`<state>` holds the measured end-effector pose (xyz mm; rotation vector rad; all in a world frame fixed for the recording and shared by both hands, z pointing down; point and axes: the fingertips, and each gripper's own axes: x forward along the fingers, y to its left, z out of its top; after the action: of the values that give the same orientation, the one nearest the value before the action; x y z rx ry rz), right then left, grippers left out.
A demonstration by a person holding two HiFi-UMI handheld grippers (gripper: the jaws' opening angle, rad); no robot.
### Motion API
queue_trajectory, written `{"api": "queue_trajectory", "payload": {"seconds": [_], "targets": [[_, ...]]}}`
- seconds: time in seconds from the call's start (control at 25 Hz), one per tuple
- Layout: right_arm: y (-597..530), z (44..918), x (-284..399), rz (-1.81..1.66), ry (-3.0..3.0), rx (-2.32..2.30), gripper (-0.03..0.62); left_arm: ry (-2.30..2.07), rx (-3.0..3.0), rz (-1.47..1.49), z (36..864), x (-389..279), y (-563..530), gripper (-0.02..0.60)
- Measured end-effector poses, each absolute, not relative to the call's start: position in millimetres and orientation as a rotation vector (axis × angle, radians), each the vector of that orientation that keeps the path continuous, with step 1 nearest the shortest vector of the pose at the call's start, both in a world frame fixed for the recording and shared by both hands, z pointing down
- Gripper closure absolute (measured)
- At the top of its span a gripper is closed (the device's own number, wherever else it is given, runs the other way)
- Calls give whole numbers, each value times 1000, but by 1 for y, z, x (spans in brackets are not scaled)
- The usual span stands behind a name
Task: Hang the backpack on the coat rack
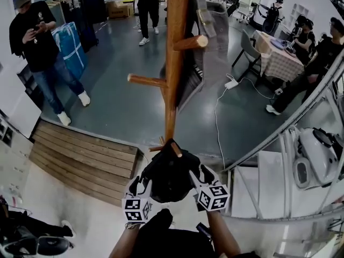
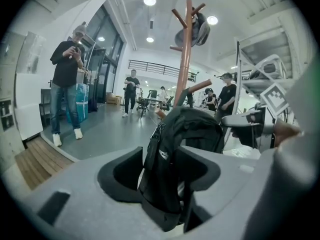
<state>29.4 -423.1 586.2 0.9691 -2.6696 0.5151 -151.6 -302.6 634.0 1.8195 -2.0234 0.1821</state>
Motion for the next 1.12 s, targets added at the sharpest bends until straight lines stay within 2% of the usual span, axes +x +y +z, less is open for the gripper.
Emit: {"api": "queue_trajectory", "payload": {"seconds": [0.28,0.48,0.88,1.12], "targets": [[-382,569,35,528,-2705,966,390,-2043,1878,153,603,-140,-275,364],[-348,568,38,560,-2730,935,464,-2063,1929,133,583,-124,-254,373],[-305,566,48,604,-2737,929,560,-2088,1960,129,555,-97,-214,531],[-290,564,53,631,-2732,955,577,-2096,1953,138,553,-96,-205,548]]}}
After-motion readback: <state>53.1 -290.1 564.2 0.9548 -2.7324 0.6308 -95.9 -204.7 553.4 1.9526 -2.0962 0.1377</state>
